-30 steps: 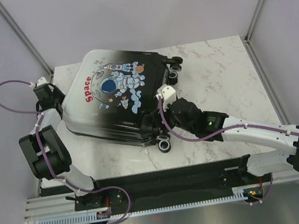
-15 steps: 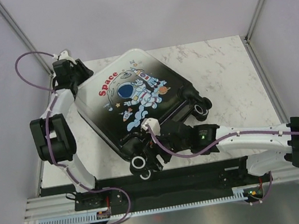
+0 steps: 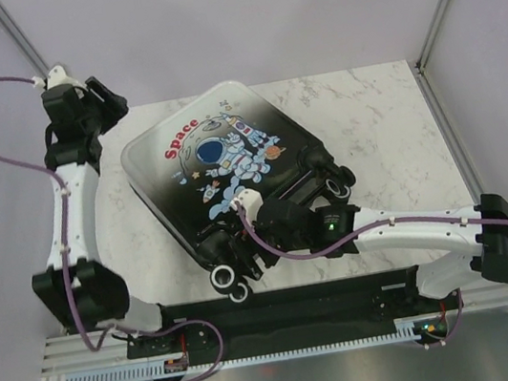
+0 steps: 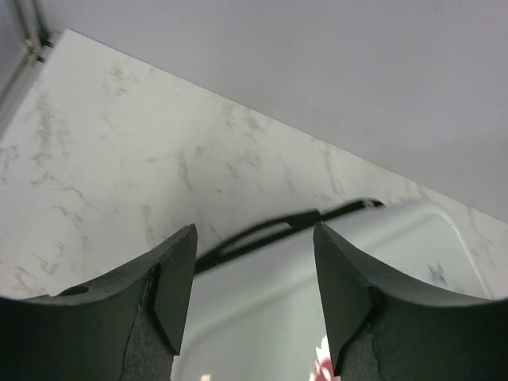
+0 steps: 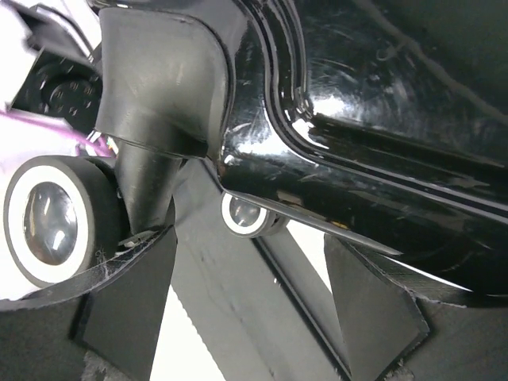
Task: Pack the luggage
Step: Zip the luggage at the center of the board.
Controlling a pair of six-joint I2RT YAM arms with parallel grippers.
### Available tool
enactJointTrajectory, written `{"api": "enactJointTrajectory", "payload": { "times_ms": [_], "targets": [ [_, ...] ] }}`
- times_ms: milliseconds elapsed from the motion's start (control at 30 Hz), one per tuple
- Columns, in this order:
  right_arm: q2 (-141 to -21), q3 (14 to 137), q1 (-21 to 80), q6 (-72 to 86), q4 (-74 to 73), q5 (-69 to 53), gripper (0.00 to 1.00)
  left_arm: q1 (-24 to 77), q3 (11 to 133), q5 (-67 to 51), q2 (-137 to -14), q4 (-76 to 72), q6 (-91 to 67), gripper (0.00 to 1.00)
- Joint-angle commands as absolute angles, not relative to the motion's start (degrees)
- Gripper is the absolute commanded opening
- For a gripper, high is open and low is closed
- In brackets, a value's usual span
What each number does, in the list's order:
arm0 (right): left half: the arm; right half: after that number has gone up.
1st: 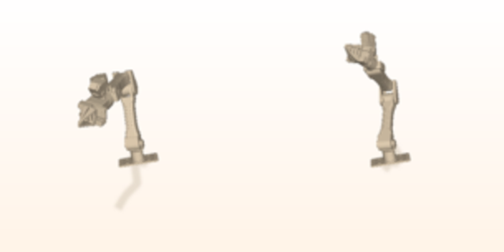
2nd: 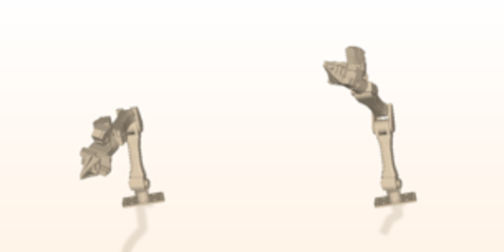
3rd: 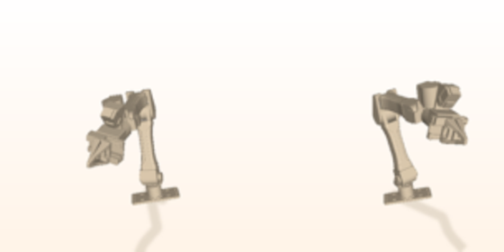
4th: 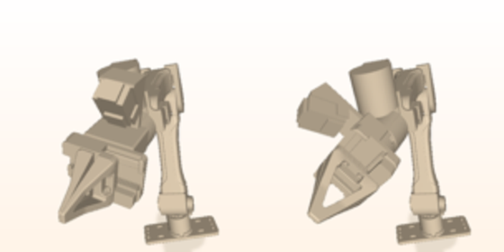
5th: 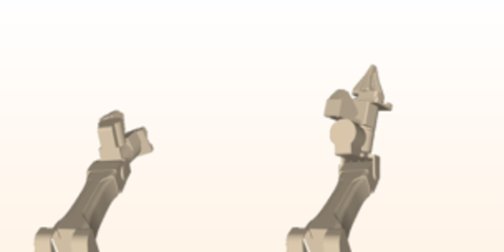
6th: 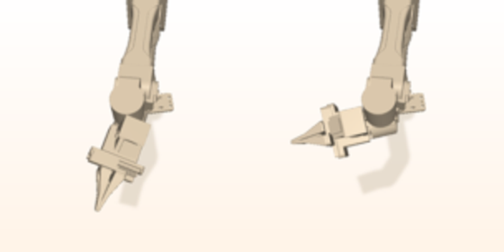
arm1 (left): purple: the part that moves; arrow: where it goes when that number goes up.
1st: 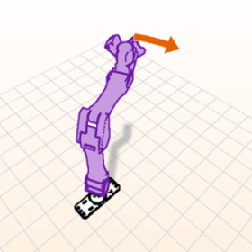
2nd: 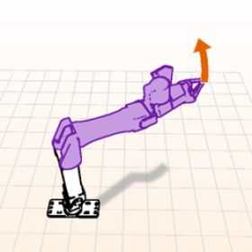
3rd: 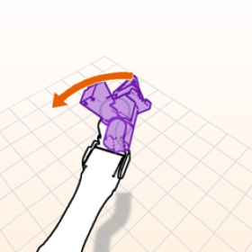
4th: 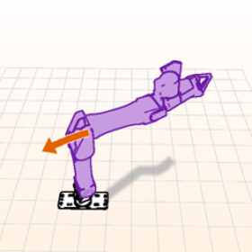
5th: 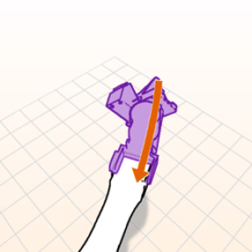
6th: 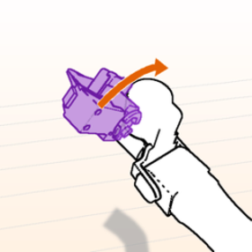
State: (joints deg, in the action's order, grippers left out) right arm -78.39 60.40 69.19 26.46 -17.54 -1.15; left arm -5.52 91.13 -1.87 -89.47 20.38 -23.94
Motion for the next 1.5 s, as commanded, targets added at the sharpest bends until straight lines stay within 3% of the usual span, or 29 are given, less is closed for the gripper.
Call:
{"api": "enactJointTrajectory", "payload": {
  "times_ms": [0,267,533,767,933,1467],
  "targets": [
    [-81.1,63.6,68.3,25.5,-11.8,4.0,0.83,-2.8,82.0,-14.6,-77.4,25.4,-27.7,0.67],
    [-87.1,67.0,66.9,22.4,-10.2,2.7,0.84,5.3,61.2,-20.8,-50.8,39.2,-31.1,0.66],
    [-91.1,69.4,62.8,22.2,-9.3,0.2,0.84,5.4,57.5,-19.8,-32.4,53.4,-35.2,0.67],
    [-94.3,71.6,60.7,21.1,-8.4,-4.7,0.84,5.4,56.3,-18.8,-27.8,65.1,-32.8,0.70],
    [-95.3,71.8,60.2,20.7,-8.2,-6.2,0.84,5.4,50.8,-23.3,-26.2,61.1,-38.0,0.71],
    [-93.6,68.6,60.1,19.9,-6.2,-8.1,0.85,5.4,46.1,-20.4,-30.7,51.4,-40.8,0.74]
  ]
}}
